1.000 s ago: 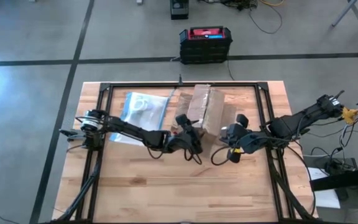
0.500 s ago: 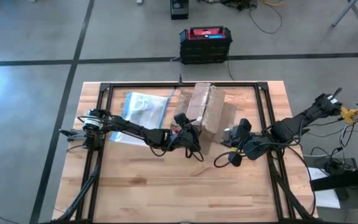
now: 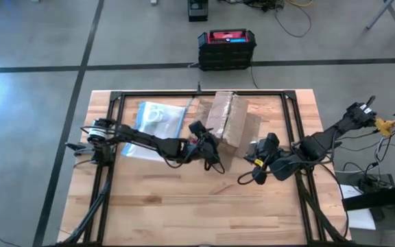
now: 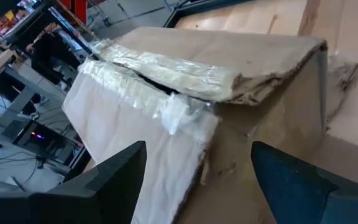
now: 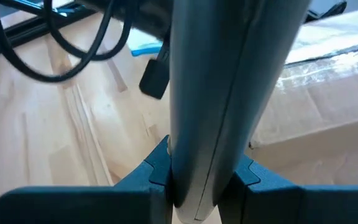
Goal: Pack items into zip bag
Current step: Break down the brown box until it is flat
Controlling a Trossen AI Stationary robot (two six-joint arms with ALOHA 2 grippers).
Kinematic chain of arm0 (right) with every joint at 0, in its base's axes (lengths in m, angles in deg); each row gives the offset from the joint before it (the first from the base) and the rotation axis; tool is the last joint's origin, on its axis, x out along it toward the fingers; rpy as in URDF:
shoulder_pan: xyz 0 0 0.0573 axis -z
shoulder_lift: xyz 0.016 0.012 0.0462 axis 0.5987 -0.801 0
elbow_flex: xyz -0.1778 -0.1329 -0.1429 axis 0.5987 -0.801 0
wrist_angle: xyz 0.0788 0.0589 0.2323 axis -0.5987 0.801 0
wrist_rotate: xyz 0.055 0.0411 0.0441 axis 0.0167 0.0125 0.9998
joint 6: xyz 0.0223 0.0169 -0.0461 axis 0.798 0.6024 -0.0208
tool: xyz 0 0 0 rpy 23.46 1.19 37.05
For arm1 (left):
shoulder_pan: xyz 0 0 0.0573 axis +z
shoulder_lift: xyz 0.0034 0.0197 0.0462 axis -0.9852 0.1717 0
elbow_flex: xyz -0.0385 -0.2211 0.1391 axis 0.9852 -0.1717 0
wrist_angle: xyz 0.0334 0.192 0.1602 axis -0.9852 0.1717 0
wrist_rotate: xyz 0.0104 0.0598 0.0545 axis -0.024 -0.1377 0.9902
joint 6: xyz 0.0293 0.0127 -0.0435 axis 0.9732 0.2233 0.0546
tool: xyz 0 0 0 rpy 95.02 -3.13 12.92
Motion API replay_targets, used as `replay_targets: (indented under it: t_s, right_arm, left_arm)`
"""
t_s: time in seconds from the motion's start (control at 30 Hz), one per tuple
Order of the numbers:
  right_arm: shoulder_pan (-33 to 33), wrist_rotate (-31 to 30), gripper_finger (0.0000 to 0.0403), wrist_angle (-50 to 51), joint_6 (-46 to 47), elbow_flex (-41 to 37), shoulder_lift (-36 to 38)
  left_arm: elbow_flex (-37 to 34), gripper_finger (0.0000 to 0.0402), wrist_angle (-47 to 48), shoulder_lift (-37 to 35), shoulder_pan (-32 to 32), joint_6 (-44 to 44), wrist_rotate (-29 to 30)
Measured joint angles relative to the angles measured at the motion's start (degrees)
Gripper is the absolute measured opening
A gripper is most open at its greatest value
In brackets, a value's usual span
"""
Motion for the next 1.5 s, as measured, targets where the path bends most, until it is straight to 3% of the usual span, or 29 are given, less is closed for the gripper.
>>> replay_targets:
  t_s: [0.33,0.47,0.6,0.73,1.03,1.3,1.4,1.5]
  right_arm:
    - [0.0,0.1,0.0056,-1.2,3.0,0.0,-5.3]
    - [0.0,0.0,0.0056,-1.6,4.3,0.0,-6.1]
    - [0.0,-1.3,0.0056,-2.1,4.5,0.0,-6.2]
    - [0.0,-1.5,0.0056,-2.6,4.5,0.0,-6.0]
    - [0.0,-3.0,0.0056,-2.6,4.5,0.0,-5.9]
    - [-0.2,-3.3,0.0056,-3.5,4.5,0.0,-5.5]
    - [-0.6,-3.4,0.0056,-4.4,4.3,0.1,-4.5]
    - [-0.9,-3.9,0.0056,-3.8,3.8,1.0,-3.4]
  left_arm:
    - [-0.4,0.0274,-0.4,1.2,2.3,2.0,-2.7]
    - [-0.6,0.0274,-1.5,1.4,2.6,1.4,2.5]
    - [-0.8,0.0274,-2.1,1.4,3.7,-6.4,8.5]
    - [-1.6,0.0263,-2.1,1.4,4.9,-14.1,8.6]
    - [-6.5,0.0171,-13.5,1.4,7.9,-19.3,-3.8]
    - [-7.4,0.0071,-14.1,-0.1,8.7,-19.4,-4.8]
    - [-6.9,0.002,-12.2,-3.2,8.6,-16.4,-5.1]
    - [-6.8,0.0006,-11.0,-8.8,8.9,-11.0,-4.7]
